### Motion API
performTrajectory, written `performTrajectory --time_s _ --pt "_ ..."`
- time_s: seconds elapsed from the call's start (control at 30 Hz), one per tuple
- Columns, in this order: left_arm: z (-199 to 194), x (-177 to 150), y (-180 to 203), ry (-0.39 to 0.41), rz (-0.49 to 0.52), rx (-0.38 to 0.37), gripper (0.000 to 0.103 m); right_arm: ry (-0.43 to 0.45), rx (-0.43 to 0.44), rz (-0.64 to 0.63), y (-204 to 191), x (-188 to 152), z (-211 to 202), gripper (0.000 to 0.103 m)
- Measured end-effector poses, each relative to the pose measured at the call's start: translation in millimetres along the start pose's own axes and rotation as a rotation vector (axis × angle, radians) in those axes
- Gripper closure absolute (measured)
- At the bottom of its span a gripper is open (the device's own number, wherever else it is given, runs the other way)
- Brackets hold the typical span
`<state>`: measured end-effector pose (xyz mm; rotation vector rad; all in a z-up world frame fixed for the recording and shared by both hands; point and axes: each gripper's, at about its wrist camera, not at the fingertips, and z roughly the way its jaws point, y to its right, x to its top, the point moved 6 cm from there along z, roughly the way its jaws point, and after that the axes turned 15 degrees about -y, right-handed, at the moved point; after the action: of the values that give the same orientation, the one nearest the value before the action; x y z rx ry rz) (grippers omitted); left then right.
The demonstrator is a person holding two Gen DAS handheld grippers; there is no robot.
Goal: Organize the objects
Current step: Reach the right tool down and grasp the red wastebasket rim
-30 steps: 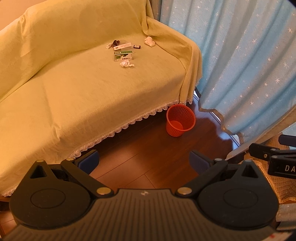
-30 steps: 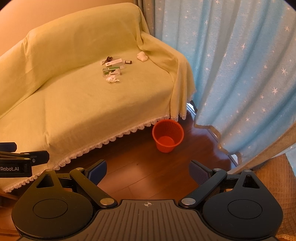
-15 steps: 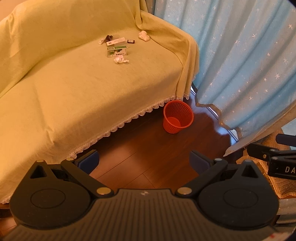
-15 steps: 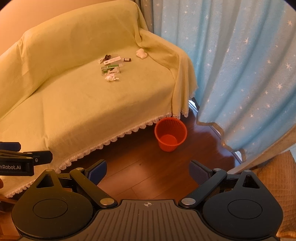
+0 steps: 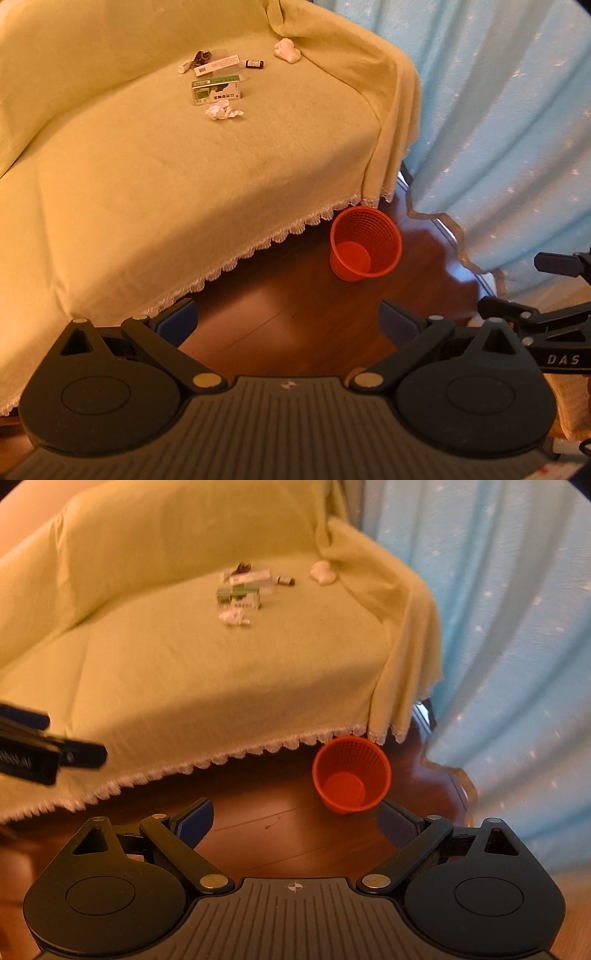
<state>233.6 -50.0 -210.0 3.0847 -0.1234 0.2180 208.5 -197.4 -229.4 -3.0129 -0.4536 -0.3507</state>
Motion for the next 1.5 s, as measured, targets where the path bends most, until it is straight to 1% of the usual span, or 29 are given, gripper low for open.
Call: performTrajectory --time_s 0.07,0.13,0.2,0.3,0.37,0.5,0.6,0.67,0.77,0.83,0.97,1.0,1.07,1.1,1.3,1.4,1.47,1.5 --pt "27.5 16.9 4.0 0.000 0.002 0.002 0.001 -0.015 0.004 -0.037 17.4 9.6 31.9 0.011" --pt "58.6 30.1 6.9 -0.005 0.010 -0.001 0.001 -0.028 -0.001 -0.081 29.7 18.7 62.9 0.015" --pt "92.0 42.1 7.4 -0.018 0.024 0.007 0.001 -0.036 -0.008 -0.125 39.1 25.1 95.8 0.017" --pt "144.2 54.4 6.4 -0.026 0.056 0.006 0.001 -0.049 -0.017 -0.159 53.3 30.1 148.3 0.018" --pt "179.7 61.9 5.6 -0.026 0.078 -0.006 0.001 -0.069 -0.036 -0.180 61.8 31.0 187.9 0.023" --pt "249.3 70.6 5.8 -0.029 0.123 -0.015 0.001 -0.086 -0.076 -0.231 76.7 31.2 267.9 0.027" --pt "295.6 75.5 5.6 -0.026 0.146 -0.024 0.001 -0.096 -0.097 -0.283 84.3 29.4 328.9 0.034" --pt "324.7 77.3 5.8 -0.020 0.154 -0.028 0.001 -0.114 -0.104 -0.323 87.6 27.2 367.6 0.043" --pt "363.0 80.0 3.2 -0.021 0.157 -0.028 0.001 -0.156 -0.110 -0.391 91.0 22.3 425.1 0.053" --pt "386.0 82.4 1.4 -0.023 0.157 -0.024 0.001 -0.174 -0.113 -0.445 92.5 19.3 458.8 0.055" --pt "421.6 87.5 -1.1 -0.021 0.156 -0.030 0.001 -0.201 -0.122 -0.511 97.0 18.4 510.9 0.064" --pt "428.3 88.8 -1.1 -0.021 0.158 -0.032 0.001 -0.207 -0.121 -0.522 96.1 17.4 521.2 0.065" --pt "438.1 91.0 -0.8 -0.015 0.162 -0.038 0.001 -0.219 -0.131 -0.542 98.4 18.1 538.2 0.072" --pt "441.0 91.9 -0.2 -0.011 0.163 -0.040 0.001 -0.222 -0.127 -0.546 99.2 18.6 545.5 0.073" --pt "449.0 93.3 -2.0 -0.003 0.150 -0.063 0.001 -0.227 -0.134 -0.579 102.6 27.8 573.6 0.085" --pt "448.4 94.3 -3.5 -0.003 0.140 -0.072 0.001 -0.236 -0.144 -0.601 101.6 33.0 583.5 0.092" --pt "445.9 94.0 -5.2 -0.005 0.135 -0.076 0.001 -0.243 -0.159 -0.624 99.5 34.9 585.3 0.101" --pt "444.2 93.8 -6.0 -0.007 0.133 -0.076 0.001 -0.243 -0.171 -0.636 97.8 36.3 584.1 0.102"
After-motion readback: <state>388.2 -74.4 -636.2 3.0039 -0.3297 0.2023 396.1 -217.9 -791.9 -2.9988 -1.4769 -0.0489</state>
